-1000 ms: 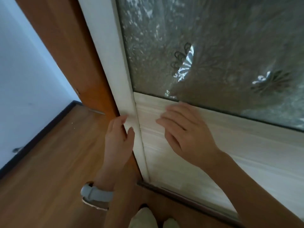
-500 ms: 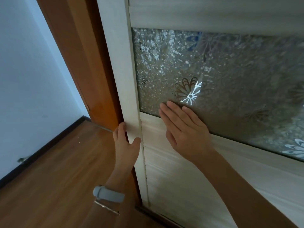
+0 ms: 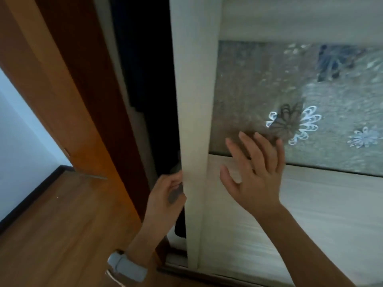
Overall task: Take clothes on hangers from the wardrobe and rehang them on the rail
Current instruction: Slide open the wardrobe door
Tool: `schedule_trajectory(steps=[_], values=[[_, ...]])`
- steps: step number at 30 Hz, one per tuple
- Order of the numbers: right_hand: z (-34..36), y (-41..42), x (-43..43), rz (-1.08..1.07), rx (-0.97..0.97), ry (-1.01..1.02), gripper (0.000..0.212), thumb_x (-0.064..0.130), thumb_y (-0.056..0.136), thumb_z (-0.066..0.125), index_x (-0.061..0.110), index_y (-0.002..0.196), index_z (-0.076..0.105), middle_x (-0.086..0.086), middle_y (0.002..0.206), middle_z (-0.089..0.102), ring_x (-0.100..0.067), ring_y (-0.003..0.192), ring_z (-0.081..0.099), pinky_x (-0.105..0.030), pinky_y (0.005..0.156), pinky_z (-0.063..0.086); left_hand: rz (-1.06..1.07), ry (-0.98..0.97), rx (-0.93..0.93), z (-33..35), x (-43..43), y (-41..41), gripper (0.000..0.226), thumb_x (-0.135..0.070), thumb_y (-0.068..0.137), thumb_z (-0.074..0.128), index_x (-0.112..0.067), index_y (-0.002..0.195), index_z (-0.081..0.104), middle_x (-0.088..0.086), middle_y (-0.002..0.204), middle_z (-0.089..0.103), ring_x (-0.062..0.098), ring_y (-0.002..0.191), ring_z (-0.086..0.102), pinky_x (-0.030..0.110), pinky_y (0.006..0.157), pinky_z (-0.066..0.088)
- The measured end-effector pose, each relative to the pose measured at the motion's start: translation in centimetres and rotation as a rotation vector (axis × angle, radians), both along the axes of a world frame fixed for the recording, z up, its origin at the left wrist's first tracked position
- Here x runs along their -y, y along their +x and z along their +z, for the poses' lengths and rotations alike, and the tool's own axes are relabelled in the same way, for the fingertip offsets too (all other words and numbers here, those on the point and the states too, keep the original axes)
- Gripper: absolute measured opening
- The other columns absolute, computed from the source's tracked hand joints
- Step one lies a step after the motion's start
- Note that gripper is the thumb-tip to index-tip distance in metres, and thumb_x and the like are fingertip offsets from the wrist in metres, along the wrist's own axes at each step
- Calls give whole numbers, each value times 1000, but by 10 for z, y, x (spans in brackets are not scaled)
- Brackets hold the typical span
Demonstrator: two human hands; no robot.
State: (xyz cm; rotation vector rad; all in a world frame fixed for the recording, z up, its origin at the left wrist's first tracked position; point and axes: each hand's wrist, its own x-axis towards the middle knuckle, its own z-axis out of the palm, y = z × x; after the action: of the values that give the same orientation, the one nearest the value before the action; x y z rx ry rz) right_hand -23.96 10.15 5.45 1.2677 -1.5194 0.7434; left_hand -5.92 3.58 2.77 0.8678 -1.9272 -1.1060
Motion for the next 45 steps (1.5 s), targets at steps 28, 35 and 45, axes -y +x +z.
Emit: schedule_trajectory(steps=[28, 35, 45], values=[[60, -125, -182, -452, 842, 43, 89, 42, 80, 63, 53, 129, -10, 17, 156, 4, -7, 142, 20, -28, 93, 45, -844, -266, 127, 35, -122, -286, 43, -32, 81, 65, -21, 121, 51, -3, 120, 63, 8, 106, 61, 16, 81, 48], [57, -169, -215, -453, 906, 8, 96, 36, 77, 70, 34, 145, 2, 13, 156, 10, -7, 141, 20, -13, 99, 27, -860, -267, 119, 37, -154, -329, 38, -31, 78, 69, -19, 111, 54, 0, 113, 66, 11, 97, 66, 18, 74, 53], [54, -220, -253, -496, 972, 6, 97, 32, 77, 71, 28, 146, 3, 8, 156, 10, -12, 143, 17, -12, 106, 14, -910, -228, 116, 38, -195, -379, 34, -26, 78, 70, -13, 106, 58, 4, 107, 70, 16, 95, 68, 18, 73, 52]])
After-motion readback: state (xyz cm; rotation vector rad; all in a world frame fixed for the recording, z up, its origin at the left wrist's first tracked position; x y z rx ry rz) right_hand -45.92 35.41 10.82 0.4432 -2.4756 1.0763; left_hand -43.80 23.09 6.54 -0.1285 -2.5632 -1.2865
